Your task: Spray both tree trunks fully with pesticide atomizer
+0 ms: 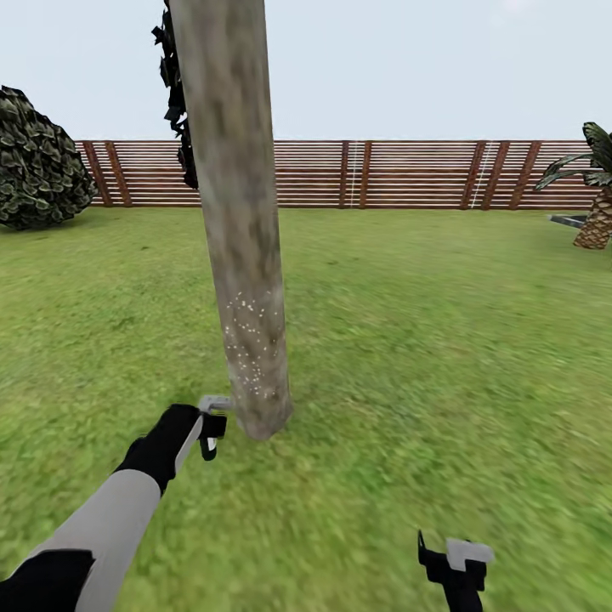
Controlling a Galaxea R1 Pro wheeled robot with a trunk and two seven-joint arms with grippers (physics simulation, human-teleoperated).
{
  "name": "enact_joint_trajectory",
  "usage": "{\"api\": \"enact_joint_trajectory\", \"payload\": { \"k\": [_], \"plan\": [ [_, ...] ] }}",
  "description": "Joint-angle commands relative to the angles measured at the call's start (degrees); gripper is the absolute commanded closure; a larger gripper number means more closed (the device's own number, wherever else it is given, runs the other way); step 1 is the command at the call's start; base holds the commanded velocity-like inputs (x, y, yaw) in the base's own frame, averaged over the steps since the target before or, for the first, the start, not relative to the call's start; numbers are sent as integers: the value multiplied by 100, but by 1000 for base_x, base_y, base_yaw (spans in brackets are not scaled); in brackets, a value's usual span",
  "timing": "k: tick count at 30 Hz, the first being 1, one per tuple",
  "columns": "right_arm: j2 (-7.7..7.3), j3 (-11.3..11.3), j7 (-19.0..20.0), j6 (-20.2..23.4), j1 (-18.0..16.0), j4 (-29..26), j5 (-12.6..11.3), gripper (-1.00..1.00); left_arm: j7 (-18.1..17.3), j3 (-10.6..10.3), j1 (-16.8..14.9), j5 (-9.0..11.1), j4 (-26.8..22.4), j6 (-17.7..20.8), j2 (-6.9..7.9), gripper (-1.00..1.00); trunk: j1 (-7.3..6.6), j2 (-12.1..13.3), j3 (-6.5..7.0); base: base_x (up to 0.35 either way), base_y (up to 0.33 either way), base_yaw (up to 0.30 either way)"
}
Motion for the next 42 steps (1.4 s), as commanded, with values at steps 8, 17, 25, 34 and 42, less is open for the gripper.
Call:
{"api": "enact_joint_trajectory", "payload": {
  "k": [8, 17, 25, 34, 42],
  "plan": [
    [8, 2, 0, 0, 57, 74, -5, -100, 22, 9, 189, -15, 345, -190, 12, 100, 0, 0, 0, 0, 0, 0],
    [9, 11, 0, 0, 60, 81, -5, -100, 21, 520, 344, -6, 381, -380, 12, 100, 0, 0, 0, 0, -146, 0],
    [9, 3, -1, 0, 68, 82, -5, -100, 21, 535, 445, -7, 351, -419, -97, 100, 0, 0, 0, -13, -273, 2],
    [9, 11, -1, 0, 70, 82, -5, -100, 21, 532, 447, -7, 367, -420, -105, 100, 0, 0, 0, -12, -274, 244],
    [16, 11, 0, 0, 77, 82, -5, -100, 64, 548, 447, -21, 381, -420, -97, 100, 0, 0, 0, 57, -275, 278]
  ]
}}
